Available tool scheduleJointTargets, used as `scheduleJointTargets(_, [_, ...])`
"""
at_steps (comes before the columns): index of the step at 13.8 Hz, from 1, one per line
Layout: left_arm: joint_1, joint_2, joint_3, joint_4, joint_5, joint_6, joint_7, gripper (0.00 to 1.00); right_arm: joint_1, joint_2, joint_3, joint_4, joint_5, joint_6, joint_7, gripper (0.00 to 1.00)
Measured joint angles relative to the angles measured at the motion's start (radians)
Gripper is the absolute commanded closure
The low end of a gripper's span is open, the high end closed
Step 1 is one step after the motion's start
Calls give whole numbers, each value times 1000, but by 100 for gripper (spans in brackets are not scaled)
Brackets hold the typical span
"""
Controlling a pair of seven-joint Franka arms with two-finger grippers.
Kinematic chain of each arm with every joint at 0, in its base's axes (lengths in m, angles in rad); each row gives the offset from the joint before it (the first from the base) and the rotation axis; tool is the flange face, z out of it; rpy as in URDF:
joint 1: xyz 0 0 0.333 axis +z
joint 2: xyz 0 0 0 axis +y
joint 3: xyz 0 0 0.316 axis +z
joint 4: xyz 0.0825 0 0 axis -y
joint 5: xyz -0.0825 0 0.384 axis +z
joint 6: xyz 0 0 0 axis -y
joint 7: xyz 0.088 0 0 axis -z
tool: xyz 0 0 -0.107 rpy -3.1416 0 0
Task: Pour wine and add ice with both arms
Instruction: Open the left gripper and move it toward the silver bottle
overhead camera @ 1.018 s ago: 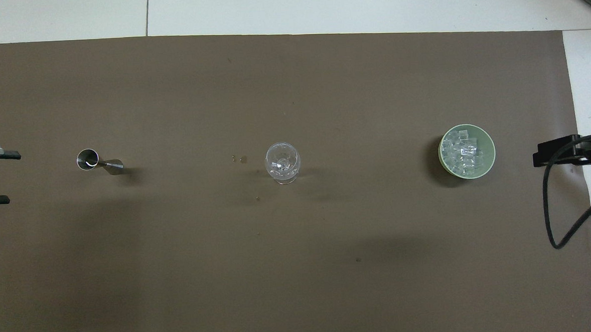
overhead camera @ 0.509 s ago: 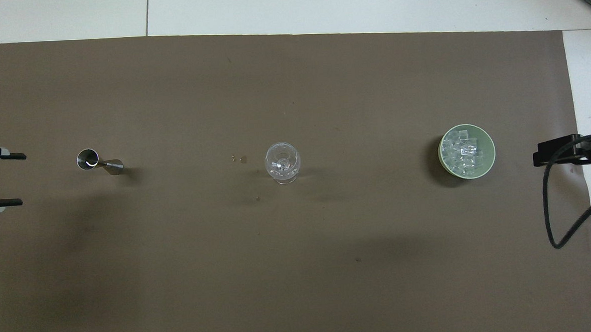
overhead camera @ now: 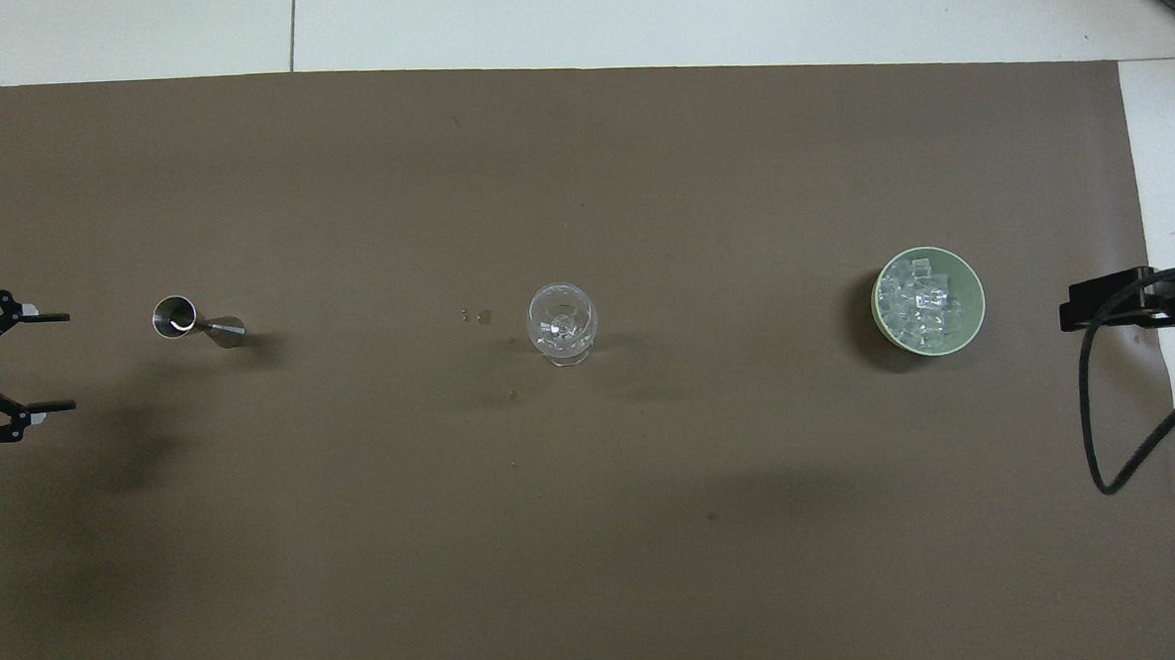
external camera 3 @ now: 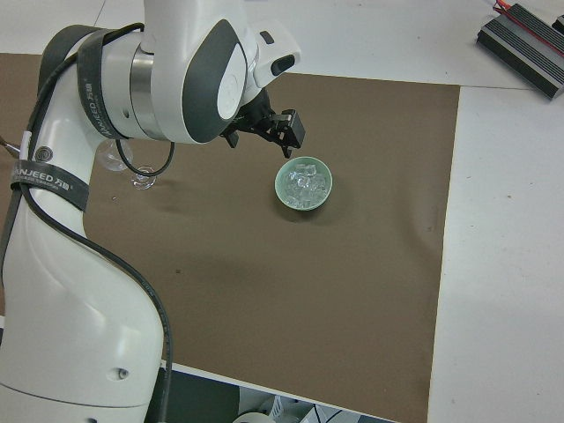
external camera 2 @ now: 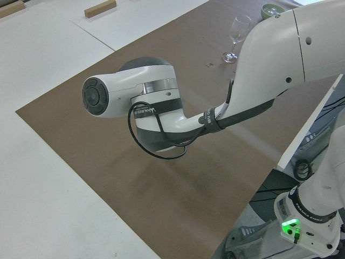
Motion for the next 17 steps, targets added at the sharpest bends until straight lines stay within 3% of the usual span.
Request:
scheduleJointTargets(9, [2,79,-1,0,-83,1,-48,0,0,0,0,0,0,0,0,0])
scheduleJointTargets(17, [1,90,-8,-10,-126,0,-51,0,0,0,0,0,0,0,0,0])
